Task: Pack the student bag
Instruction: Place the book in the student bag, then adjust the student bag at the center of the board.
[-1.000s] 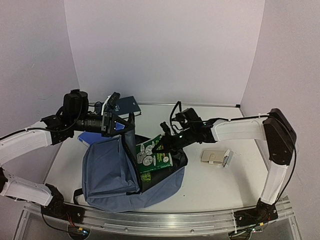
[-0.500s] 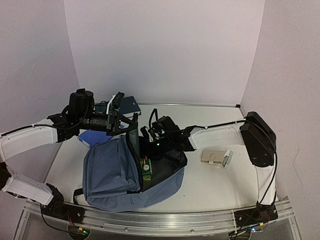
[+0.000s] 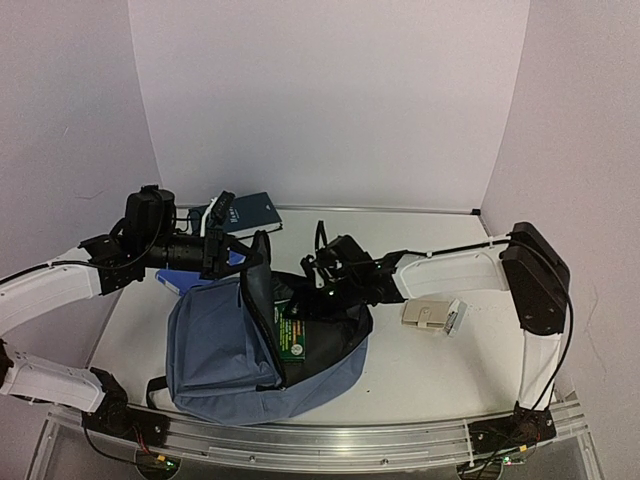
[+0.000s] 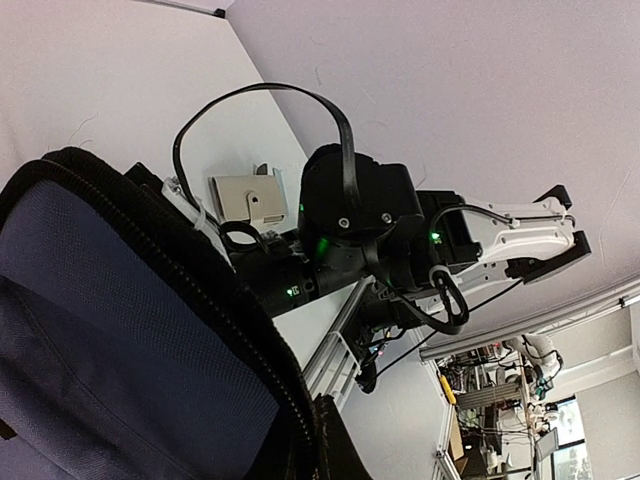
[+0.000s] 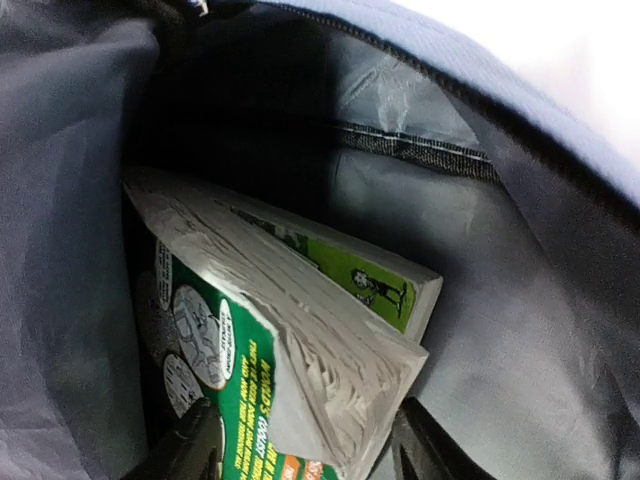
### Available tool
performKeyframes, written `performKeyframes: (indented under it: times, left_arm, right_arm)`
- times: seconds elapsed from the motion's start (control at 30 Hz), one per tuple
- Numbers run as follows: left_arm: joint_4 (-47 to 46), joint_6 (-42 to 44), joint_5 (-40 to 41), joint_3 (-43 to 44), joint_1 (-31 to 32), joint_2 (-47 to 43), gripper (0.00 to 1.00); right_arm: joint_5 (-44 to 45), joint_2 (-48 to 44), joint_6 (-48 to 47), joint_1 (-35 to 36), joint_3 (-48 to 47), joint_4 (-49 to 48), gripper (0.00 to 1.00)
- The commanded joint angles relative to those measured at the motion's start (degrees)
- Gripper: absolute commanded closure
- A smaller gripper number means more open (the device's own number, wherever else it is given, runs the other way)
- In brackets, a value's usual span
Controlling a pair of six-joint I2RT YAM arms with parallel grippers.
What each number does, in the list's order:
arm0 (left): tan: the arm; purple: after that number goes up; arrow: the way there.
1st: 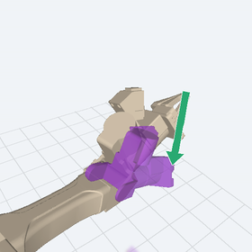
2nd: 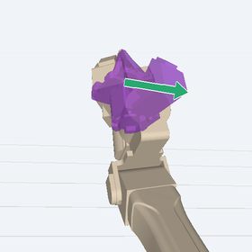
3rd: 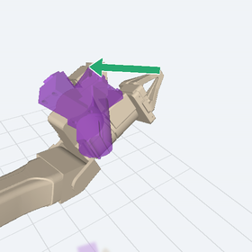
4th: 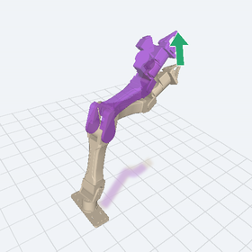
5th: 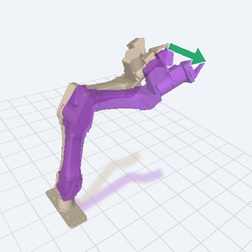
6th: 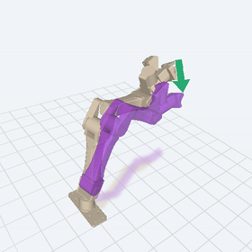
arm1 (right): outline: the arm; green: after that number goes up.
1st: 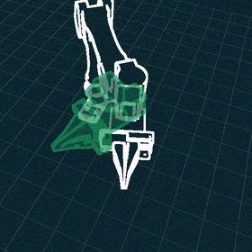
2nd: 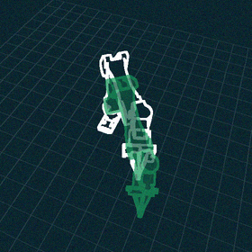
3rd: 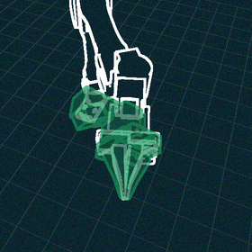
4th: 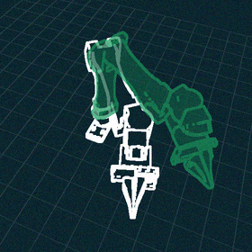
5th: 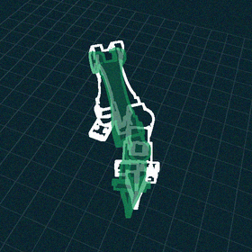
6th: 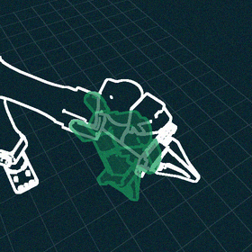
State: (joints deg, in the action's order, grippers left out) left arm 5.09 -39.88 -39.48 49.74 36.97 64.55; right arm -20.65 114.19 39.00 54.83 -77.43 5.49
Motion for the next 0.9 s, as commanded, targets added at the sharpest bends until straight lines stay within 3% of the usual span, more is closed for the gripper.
performKeyframes:
  times: [0.0,0.13,0.33,0.6,0.77,0.87]
  left_arm:
    - [-1.7,1.4,0.3,0.8,0.0,-0.9,1.0]
    - [-2.0,1.1,0.3,0.6,0.0,-0.5,1.0]
    - [-0.9,0.1,2.3,-0.1,0.0,-0.4,1.0]
    - [5.5,-0.2,8.8,-1.6,-0.7,-1.6,1.0]
    - [7.6,-1.4,10.6,-3.3,-1.7,-3.0,1.0]
    - [8.5,-2.0,11.6,-4.1,-2.4,-3.8,1.0]
  right_arm:
    - [-0.9,0.4,-0.3,1.8,-2.7,-1.1,0.56]
    - [-2.1,2.5,-0.5,2.9,-6.2,-1.8,0.59]
    - [-1.6,2.2,-2.0,3.1,-7.8,-2.4,0.56]
    - [11.4,-9.1,-6.6,1.5,-2.5,6.9,0.27]
    - [28.6,-14.8,-9.3,1.2,-1.9,19.7,0.15]
    - [32.4,-16.2,-9.7,0.4,0.1,23.8,0.11]
